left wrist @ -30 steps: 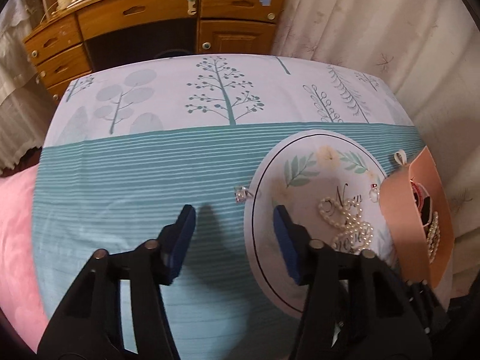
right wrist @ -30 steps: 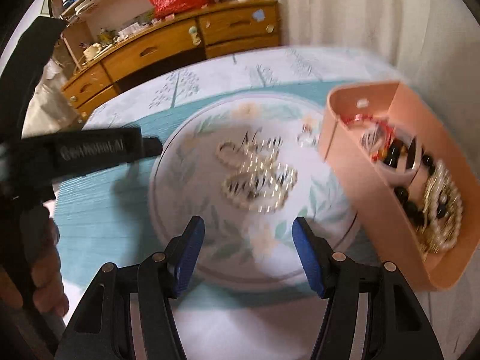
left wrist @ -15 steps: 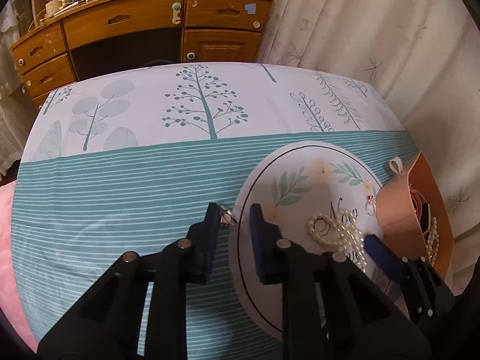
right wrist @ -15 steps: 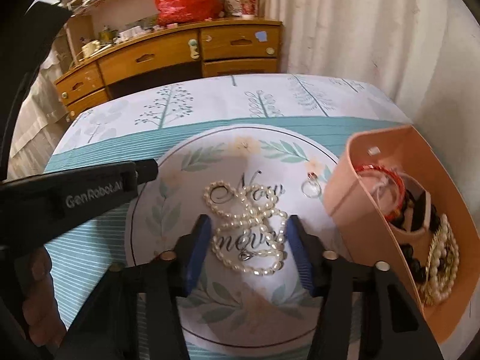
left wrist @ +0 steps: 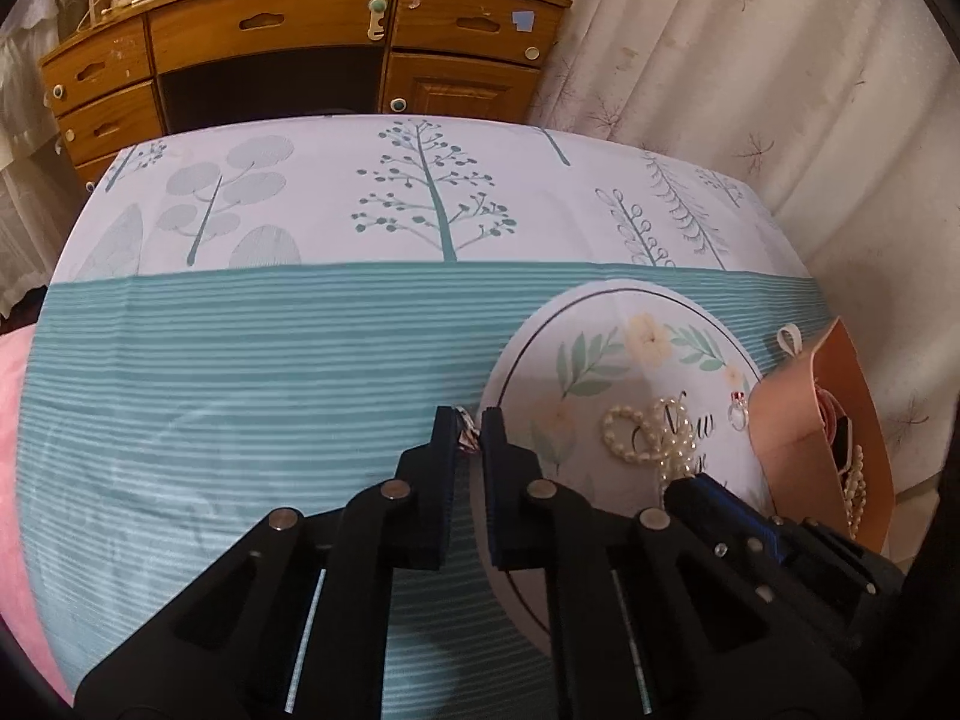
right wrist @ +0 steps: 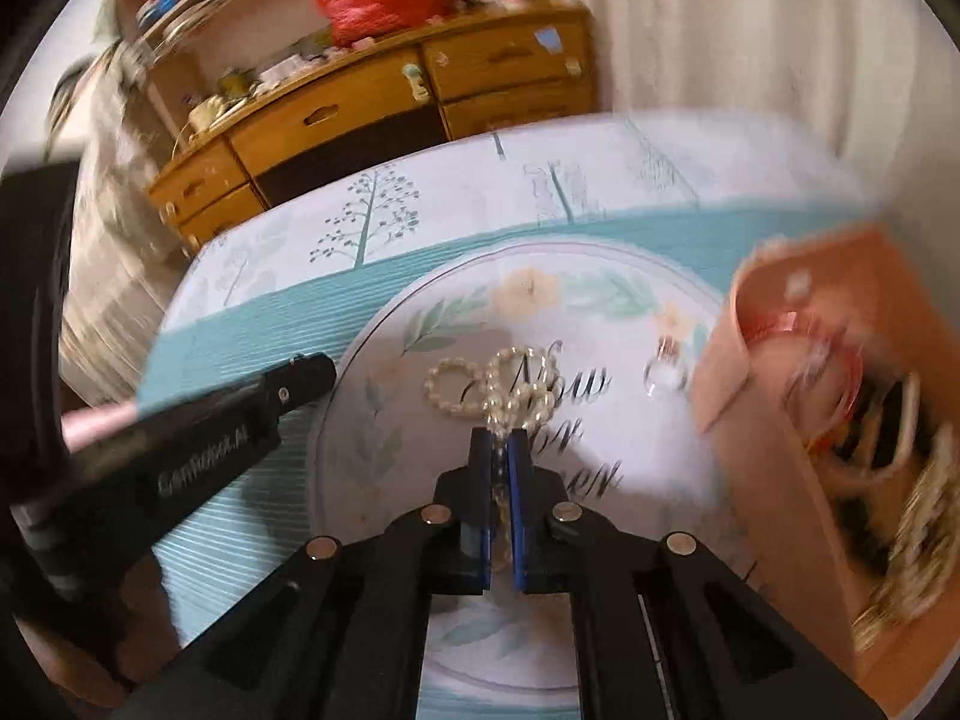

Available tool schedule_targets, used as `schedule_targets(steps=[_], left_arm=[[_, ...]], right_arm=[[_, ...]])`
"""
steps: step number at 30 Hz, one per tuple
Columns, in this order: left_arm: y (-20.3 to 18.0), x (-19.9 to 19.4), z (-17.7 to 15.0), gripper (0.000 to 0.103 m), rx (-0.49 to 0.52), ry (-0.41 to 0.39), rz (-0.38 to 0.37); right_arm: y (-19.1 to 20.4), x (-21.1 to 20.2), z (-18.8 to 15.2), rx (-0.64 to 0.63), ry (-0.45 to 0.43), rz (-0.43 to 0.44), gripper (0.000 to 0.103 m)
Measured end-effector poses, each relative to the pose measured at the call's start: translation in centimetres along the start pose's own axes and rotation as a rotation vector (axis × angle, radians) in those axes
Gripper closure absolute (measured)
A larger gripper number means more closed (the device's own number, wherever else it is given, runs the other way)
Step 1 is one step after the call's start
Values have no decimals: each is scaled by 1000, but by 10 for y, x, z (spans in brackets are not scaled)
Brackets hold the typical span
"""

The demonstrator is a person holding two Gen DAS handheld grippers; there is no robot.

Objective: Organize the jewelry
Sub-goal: 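Grasp the small ring with the left gripper while the right grasps the pearl necklace, then lift the pearl necklace with the right gripper and lower it into the pink box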

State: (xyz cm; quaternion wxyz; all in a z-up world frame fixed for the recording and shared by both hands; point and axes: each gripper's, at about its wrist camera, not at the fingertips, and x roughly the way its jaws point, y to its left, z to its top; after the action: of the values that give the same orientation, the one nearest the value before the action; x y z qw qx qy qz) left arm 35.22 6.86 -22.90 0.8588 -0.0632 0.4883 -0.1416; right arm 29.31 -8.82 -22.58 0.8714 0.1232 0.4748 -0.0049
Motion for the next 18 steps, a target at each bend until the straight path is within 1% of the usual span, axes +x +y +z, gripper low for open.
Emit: schedule_targets(steps=[1, 3, 8, 12, 15, 18], left_arm=[[1, -2, -3, 97, -3, -3, 2], [2, -5, -7, 97, -8, 2, 3], [-1, -17, -24, 97, -5, 19, -2], [-4, -27, -40, 97, -22, 18, -12], [-10, -34, -53, 97, -52, 25, -36], [-20, -39, -61, 97, -47, 45, -28]], right_arm=[[-5, 0, -1, 47, 12, 25, 100], [-10, 0, -4, 97, 26, 51, 100], [-16, -9, -16, 151, 56, 125, 100], [-20, -22, -24, 149, 69, 175, 100], [-27, -38, -29, 138, 66, 215, 100], [-34, -60, -33, 98, 31, 255, 100]])
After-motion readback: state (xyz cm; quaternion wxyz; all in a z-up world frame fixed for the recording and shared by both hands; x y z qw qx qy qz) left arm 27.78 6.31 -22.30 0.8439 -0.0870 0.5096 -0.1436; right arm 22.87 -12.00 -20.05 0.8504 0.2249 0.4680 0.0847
